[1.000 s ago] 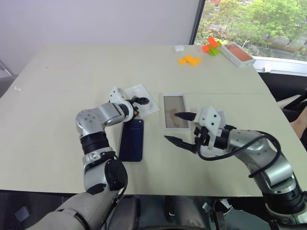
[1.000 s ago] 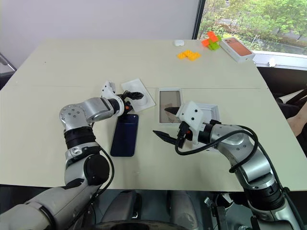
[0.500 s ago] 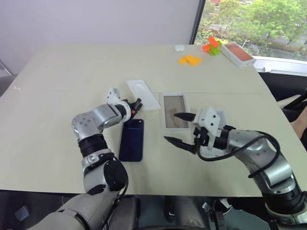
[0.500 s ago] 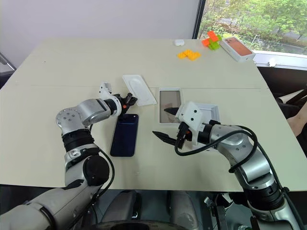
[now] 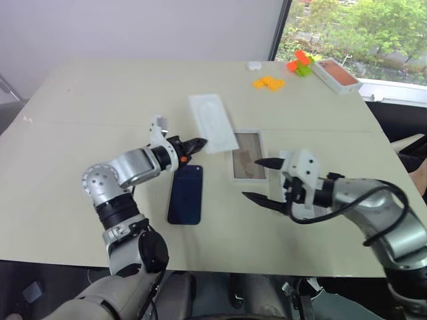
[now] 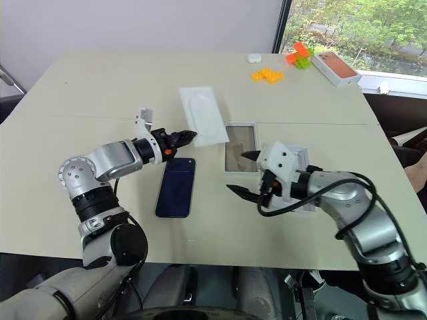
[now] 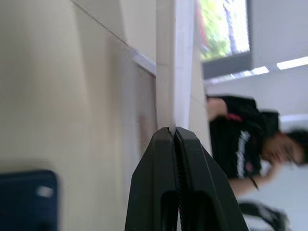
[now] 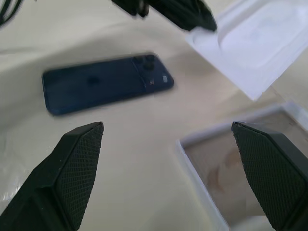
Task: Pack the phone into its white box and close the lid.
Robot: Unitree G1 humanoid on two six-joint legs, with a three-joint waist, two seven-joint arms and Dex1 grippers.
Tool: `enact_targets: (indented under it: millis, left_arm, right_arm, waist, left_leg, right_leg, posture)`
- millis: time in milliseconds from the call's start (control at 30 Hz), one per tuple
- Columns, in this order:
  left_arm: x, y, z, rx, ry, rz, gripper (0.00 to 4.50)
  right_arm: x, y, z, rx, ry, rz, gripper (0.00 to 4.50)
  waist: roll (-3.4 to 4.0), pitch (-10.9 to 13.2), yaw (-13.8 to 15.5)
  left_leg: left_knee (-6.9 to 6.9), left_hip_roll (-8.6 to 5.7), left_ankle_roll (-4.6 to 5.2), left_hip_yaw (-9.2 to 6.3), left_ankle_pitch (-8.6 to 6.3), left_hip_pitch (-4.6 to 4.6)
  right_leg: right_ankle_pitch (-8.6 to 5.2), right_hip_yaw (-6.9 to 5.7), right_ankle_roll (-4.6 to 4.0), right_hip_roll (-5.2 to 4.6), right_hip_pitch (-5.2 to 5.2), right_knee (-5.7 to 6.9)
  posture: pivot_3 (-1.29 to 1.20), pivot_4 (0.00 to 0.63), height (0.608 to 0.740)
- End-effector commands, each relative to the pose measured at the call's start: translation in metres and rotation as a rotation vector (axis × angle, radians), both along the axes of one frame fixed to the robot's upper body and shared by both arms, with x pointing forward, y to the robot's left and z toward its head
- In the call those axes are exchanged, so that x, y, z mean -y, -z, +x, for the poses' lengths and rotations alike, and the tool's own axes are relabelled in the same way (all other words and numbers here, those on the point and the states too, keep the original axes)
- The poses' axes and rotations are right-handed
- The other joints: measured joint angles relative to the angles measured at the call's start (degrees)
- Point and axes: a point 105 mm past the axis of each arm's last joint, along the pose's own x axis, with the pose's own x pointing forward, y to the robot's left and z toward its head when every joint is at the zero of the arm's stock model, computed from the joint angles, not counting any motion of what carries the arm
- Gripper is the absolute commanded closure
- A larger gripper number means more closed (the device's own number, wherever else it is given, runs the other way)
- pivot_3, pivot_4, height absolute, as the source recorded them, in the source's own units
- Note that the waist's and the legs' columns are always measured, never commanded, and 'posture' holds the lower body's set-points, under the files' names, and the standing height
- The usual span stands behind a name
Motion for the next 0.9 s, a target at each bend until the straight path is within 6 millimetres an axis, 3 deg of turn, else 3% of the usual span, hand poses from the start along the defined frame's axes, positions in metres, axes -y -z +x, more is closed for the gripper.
enact_targets:
  millis: [33,100,267,367,633,900]
  left_arm:
    - [0.033,-0.002,-0.012,0.028,0.159,0.097,4.46]
    - [0.049,0.0,-0.016,0.027,0.23,0.129,4.46]
    - [0.066,0.009,-0.008,-0.06,0.228,0.147,4.46]
    - [0.065,0.015,-0.001,-0.112,0.183,0.167,4.46]
    - [0.053,-0.004,0.005,-0.083,0.121,0.053,4.46]
    - [0.049,0.002,0.008,-0.108,0.096,0.103,4.46]
  right_arm:
    - [0.012,-0.011,-0.004,0.03,0.003,-0.021,0.0]
    - [0.02,-0.012,0.001,0.038,0.045,-0.027,0.0]
    - [0.024,-0.012,0.002,0.05,0.064,-0.032,0.0]
    - [0.024,-0.012,0.001,0.057,0.072,-0.028,0.0]
    - [0.031,-0.012,0.005,0.065,0.114,-0.024,0.0]
    - [0.034,-0.011,0.011,0.07,0.133,-0.02,0.0]
  waist:
    - [-0.02,0.01,-0.33]
    - [-0.02,0.01,-0.44]
    - [-0.02,0.01,-0.37]
    - [-0.02,0.02,-0.39]
    - [-0.03,0.02,-0.29]
    - [-0.03,0.02,-0.27]
  left_leg:
    - [0.0,-0.01,0.02,0.03,-0.01,0.0]
    - [0.0,0.0,0.02,0.07,-0.01,0.04]
    - [-0.01,0.04,-0.06,0.04,0.04,0.07]
    - [-0.01,0.04,-0.08,0.04,0.06,0.08]
    - [0.0,0.05,-0.14,0.03,0.1,0.03]
    - [0.0,0.03,-0.17,0.04,0.11,0.05]
  right_leg:
    - [0.0,0.02,0.01,0.0,0.0,-0.01]
    - [0.01,0.05,0.01,0.02,0.0,0.0]
    - [0.01,0.04,0.01,0.13,0.0,0.03]
    - [0.01,0.04,0.02,0.14,0.01,0.05]
    - [0.02,0.05,0.05,0.09,-0.01,0.02]
    - [0.04,0.04,0.09,0.09,0.0,0.02]
  posture:
    - [0.0,0.15,0.74]
    - [0.0,0.15,0.74]
    - [0.0,0.15,0.74]
    - [0.0,0.15,0.74]
    - [0.0,0.15,0.74]
    - [0.0,0.15,0.74]
